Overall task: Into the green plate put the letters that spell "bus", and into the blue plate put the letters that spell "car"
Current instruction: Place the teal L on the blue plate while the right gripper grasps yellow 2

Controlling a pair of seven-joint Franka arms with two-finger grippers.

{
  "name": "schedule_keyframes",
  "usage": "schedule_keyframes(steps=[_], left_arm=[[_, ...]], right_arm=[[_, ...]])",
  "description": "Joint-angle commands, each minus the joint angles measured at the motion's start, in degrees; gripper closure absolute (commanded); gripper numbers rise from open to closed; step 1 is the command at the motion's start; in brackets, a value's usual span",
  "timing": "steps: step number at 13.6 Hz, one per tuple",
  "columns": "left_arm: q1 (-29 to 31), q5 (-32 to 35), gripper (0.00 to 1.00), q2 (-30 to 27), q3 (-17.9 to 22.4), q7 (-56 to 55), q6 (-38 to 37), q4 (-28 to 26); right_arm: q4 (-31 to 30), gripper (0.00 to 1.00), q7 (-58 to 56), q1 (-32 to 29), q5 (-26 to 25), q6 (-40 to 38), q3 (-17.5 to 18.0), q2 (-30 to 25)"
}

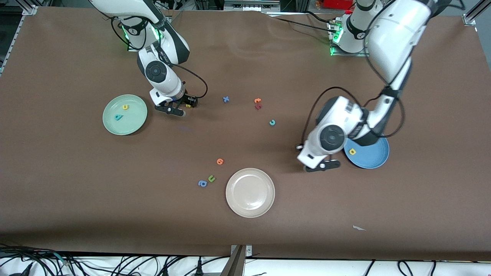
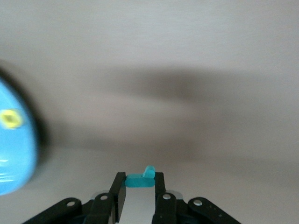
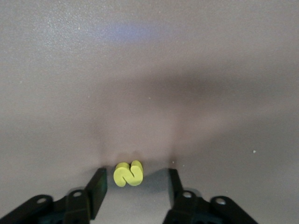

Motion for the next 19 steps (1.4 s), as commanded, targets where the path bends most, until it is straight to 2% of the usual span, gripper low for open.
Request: schedule_keyframes(steps=[1,3,6,8,10,12,13,14,15,17,19], left_arm=[[5.58,-1.36,0.79,-2.69,-0.62,13.19,-5.99,-1.43],[9.7,-0.92,0.79,-3.22,-0.54,20.5,-7.5,-2.13],[13.67,-0.39,0.79,-3.4,-0.54,27.46,-5.84,-3.97],[15.61,-0.3,0.79,-5.32,-0.54,28.17,-0.15,-8.61],[18.24,-0.39,0.79,-8.39,-0.54,30.8,7.49,-15.37],[20.96,-0.39,0.74,-11.12,-0.54,33.96,14.62,-21.18],[21.67,-0.39,0.68,-11.83,-0.54,34.24,17.17,-23.3],[22.2,-0.39,0.45,-11.92,-0.54,34.24,18.42,-24.19],[22.21,-0.39,0.0,-12.01,-0.54,34.15,18.34,-24.2],[22.12,-0.57,0.0,-12.18,-0.62,33.19,17.73,-23.67],[21.59,-1.09,0.0,-12.19,-2.54,27.68,17.81,-23.67]], right_arm=[[-0.75,0.59,-0.84,-0.06,-0.4,1.45,0.24,0.01],[-0.75,0.74,-0.84,-0.06,-0.4,1.37,0.24,0.01],[-0.66,0.83,-0.66,-0.06,-0.4,0.67,0.24,-0.43],[-0.31,0.91,-0.66,-0.06,-0.31,-3.27,0.06,-2.7],[0.39,0.91,-0.75,-0.15,-0.22,-9.24,-0.72,-6.13],[1.01,0.91,-2.4,-0.15,-0.84,-14.69,-3.61,-8.86],[1.01,0.91,-5.55,-0.15,-1.8,-16.89,-6.32,-10.35],[1.01,0.91,-9.32,-0.15,-2.24,-18.31,-9.66,-11.5],[1.01,0.91,-13.89,-0.15,-2.33,-18.76,-12.65,-11.94],[1.01,0.91,-23.73,-0.15,-2.42,-18.5,-19.5,-11.42],[0.92,0.91,-29.99,-0.24,-2.42,-17.02,-23.56,-9.67]])
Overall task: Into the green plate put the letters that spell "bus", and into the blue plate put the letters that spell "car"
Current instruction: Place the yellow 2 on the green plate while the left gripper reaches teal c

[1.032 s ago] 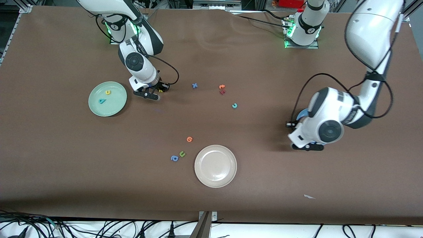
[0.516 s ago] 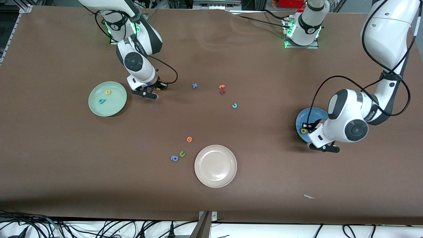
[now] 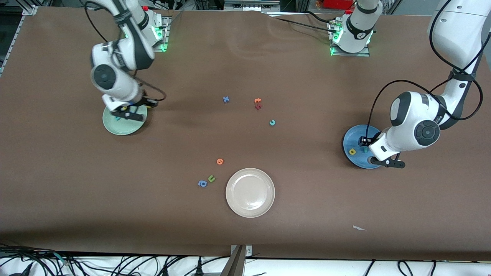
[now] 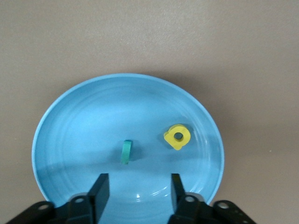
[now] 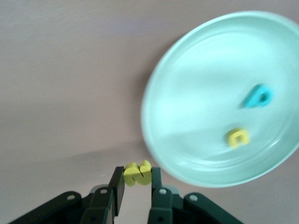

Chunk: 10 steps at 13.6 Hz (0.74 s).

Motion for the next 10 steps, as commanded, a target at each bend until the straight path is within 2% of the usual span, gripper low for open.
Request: schedule_keyframes(steps=[1,3,5,6,7,8,9,10], left_arm=[[-0.27,-1.01,0.0,-1.84,-4.22,-8.56,0.59,-1.87],[-0.53,-1.36,0.0,-0.52,-9.31,-16.22,1.11,-2.21],[-1.49,-2.15,0.0,0.1,-14.41,-27.62,2.51,-2.57],[-3.06,-2.24,0.0,0.19,-15.57,-31.86,4.26,-3.61],[-5.25,-2.15,0.0,0.1,-15.93,-35.29,6.19,-4.93],[-8.5,-2.15,0.0,0.1,-15.84,-40.29,8.39,-5.55],[-11.49,-1.72,0.0,0.45,-15.84,-46.52,10.32,-5.64],[-13.87,-1.63,0.0,1.06,-15.76,-51.62,12.0,-5.64]], right_arm=[[-0.61,0.91,-6.97,0.25,-0.6,2.9,-3.97,2.56],[-0.69,0.91,-10.84,0.17,-0.6,6.6,-6.17,5.54],[-0.69,0.9,-11.3,0.08,-0.6,7.41,-6.53,6.61],[-0.78,0.88,-11.3,0.08,-0.6,7.41,-6.53,6.7],[-0.78,0.78,-11.3,0.08,-0.6,7.32,-6.53,7.05],[-0.78,0.53,-11.3,0.08,-0.6,7.32,-6.53,7.05],[-0.7,0.14,-11.3,0.08,-0.52,7.23,-6.53,6.96],[-0.61,0.04,-11.21,0.08,-0.51,6.8,-6.53,6.18]])
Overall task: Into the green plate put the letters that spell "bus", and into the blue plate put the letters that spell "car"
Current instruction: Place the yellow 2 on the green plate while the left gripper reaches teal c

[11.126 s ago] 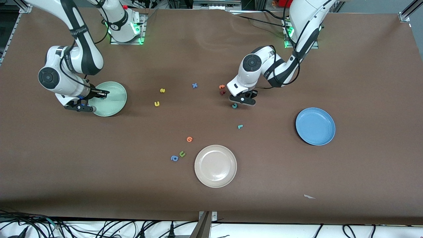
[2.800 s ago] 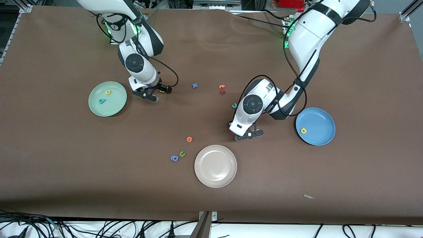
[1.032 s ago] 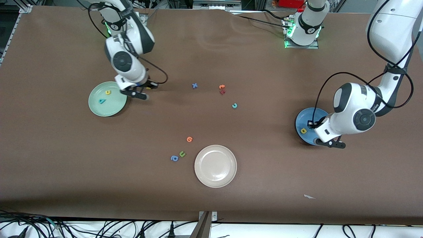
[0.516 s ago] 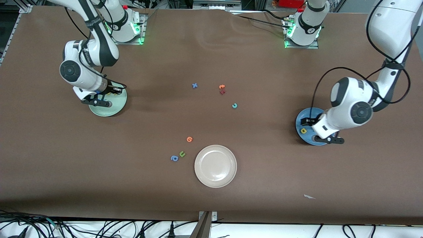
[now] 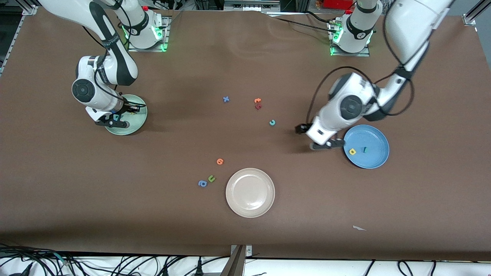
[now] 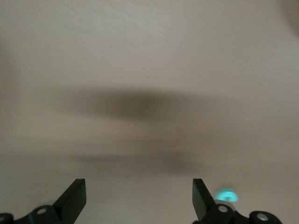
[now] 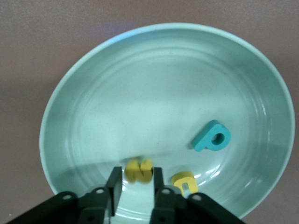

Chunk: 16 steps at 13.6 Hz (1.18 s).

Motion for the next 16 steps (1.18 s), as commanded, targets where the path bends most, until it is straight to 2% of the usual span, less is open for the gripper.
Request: schedule_keyframes(steps=[1,4,6,8,9,13,16], left_arm=[[-5.71,-0.67,0.0,0.54,0.43,-11.73,4.67,-0.55],[-10.46,0.03,0.0,1.76,0.96,-19.3,7.83,-0.63],[-11.35,8.51,0.0,4.13,1.66,-27.02,9.69,-0.55],[-11.96,18.01,0.0,6.33,1.58,-36.16,9.7,0.24],[-11.97,19.7,0.0,6.69,1.49,-37.59,9.7,0.33],[-12.58,19.81,0.0,7.3,1.49,-38.13,9.61,0.51],[-14.16,20.34,0.0,9.5,1.75,-37.96,7.95,3.49]], right_arm=[[-0.03,0.02,-0.86,0.25,-0.49,-1.15,-0.4,-2.93],[1.54,0.02,-0.5,0.25,-0.4,-6.5,-0.75,-9.34],[5.83,0.02,-0.59,0.25,-0.4,-13.42,-1.01,-11.64],[14.25,0.02,-0.59,0.25,-0.4,-25.44,-1.98,-12.09],[18.47,0.02,-0.68,0.25,-0.4,-30.46,-2.59,-12.0],[32.81,0.01,-1.03,0.25,-0.49,-41.22,-2.86,-11.82],[39.41,0.0,-1.21,-0.1,-0.49,-43.87,-2.86,-11.3]])
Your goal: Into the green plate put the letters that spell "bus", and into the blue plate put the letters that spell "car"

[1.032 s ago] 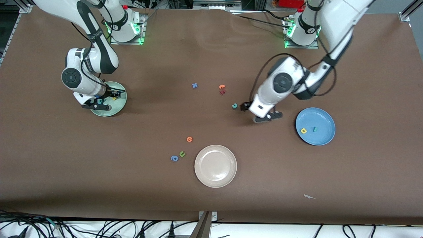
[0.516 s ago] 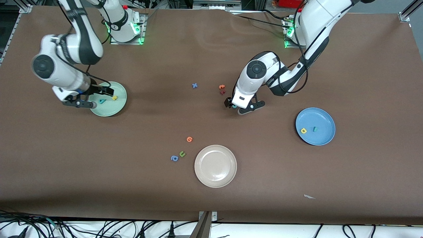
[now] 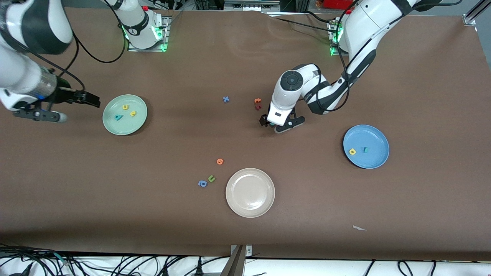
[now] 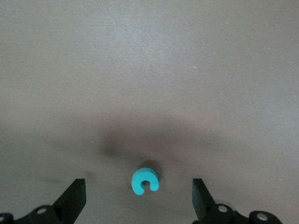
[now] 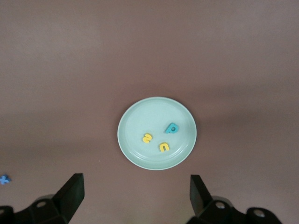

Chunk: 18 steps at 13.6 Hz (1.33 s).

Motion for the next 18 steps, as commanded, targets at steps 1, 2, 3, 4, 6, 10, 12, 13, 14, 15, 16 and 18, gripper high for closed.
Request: schedule_keyframes(steps=[1,2,3,4,6,10,12,13,14,15,16,18], left_arm=[[-2.67,2.68,0.01,2.31,1.02,-1.75,-2.39,3.16],[-2.94,2.68,0.02,2.31,1.54,-1.75,-2.49,3.25],[-2.94,2.68,0.1,2.4,1.63,-1.75,-2.49,3.26],[-2.94,2.68,0.16,2.57,1.64,-1.66,-2.49,3.26],[-2.85,2.77,0.35,2.58,1.72,-1.22,-2.49,3.26],[-2.77,2.77,0.49,2.66,2.16,0.53,-2.66,3.96],[-2.76,2.77,0.55,2.66,2.25,0.54,-2.75,3.96],[-2.85,2.77,0.55,2.66,2.25,0.54,-2.67,3.96],[-2.85,2.77,0.59,2.92,2.25,0.45,-2.66,3.96],[-2.85,2.77,0.6,3.01,2.25,0.36,-2.66,3.96],[-2.85,2.77,0.6,3.02,2.25,0.27,-2.66,3.87],[-2.94,2.77,0.62,3.02,2.25,0.19,-2.66,3.87]], right_arm=[[7.38,0.0,-1.23,-0.25,-0.45,-3.79,-0.26,2.68],[10.28,0.0,-1.23,-0.42,-0.36,-6.67,-0.26,3.73],[12.39,0.0,-1.23,-0.51,-0.19,-10.27,-0.26,4.61],[12.85,0.0,-0.71,-0.42,-0.01,-11.09,-0.26,4.71],[13.03,0.0,-0.96,-0.51,-0.19,-10.05,-0.26,4.71],[12.77,0.0,-0.96,-0.42,-0.28,-7.76,-0.26,4.62],[12.68,0.0,-0.88,-0.34,-0.28,-7.67,-0.26,4.71],[12.68,0.0,-0.88,-0.34,-0.28,-7.67,-0.26,4.71],[12.59,0.0,-0.88,-0.34,-0.28,-7.67,-0.26,4.71],[12.59,0.0,-0.88,-0.34,-0.28,-7.67,-0.26,4.71],[12.59,0.0,-0.88,-0.34,-0.28,-7.67,-0.26,4.8],[12.5,0.0,-0.88,-0.34,-0.28,-7.58,-0.17,4.97]])
